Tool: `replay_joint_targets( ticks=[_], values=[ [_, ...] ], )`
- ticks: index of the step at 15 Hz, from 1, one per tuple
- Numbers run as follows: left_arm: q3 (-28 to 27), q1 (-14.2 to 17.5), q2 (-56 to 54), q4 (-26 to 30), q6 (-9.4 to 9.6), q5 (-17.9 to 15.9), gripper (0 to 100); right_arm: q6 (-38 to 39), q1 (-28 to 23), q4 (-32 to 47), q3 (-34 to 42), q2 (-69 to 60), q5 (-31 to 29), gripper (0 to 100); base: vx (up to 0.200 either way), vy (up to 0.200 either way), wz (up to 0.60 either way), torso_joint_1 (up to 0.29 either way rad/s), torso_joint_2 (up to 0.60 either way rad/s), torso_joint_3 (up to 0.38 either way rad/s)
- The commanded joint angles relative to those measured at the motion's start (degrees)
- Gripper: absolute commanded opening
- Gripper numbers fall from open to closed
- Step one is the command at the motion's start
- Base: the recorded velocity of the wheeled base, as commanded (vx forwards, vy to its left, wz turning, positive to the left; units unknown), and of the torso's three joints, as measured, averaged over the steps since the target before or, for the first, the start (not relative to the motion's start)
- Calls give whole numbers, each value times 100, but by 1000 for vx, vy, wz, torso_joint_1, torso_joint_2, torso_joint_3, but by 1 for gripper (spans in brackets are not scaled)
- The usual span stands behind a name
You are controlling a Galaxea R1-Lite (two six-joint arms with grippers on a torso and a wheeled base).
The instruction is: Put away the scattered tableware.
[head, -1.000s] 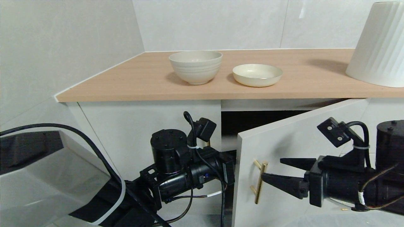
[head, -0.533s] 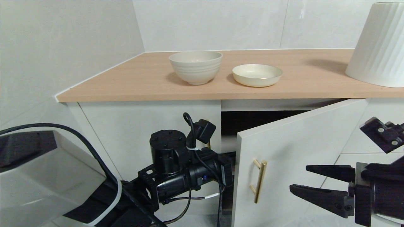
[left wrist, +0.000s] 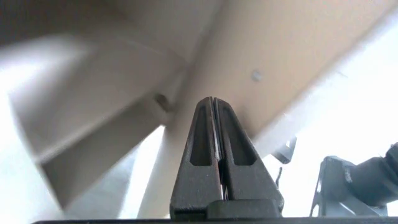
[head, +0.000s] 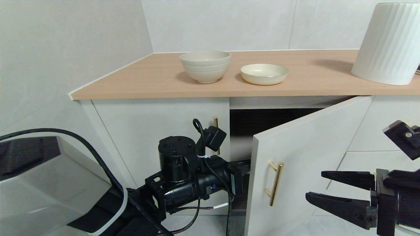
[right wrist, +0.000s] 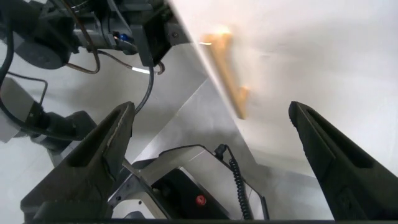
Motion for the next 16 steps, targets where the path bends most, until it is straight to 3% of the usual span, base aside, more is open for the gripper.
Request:
replay_joint_targets(
  ticks=[1, 5, 13, 16],
  values=[
    [-24, 0, 28, -6, -3, 8, 0, 1, 17, -4, 15, -29, 2, 100, -200, 0, 0, 2, 2, 12],
    [-59, -26, 107, -6, -3, 8, 0, -8, 26, -4, 24, -29, 10, 100, 0, 0, 0, 0, 0, 0],
    [-666, -61, 327, 398, -3, 8, 0, -8, 34, -4, 33, -20, 19, 100, 0, 0, 0, 0, 0, 0],
    [-1017, -61, 423, 600, -3, 8, 0, -8, 26, -4, 33, -29, 19, 100, -200, 0, 0, 7, 7, 4]
  ],
)
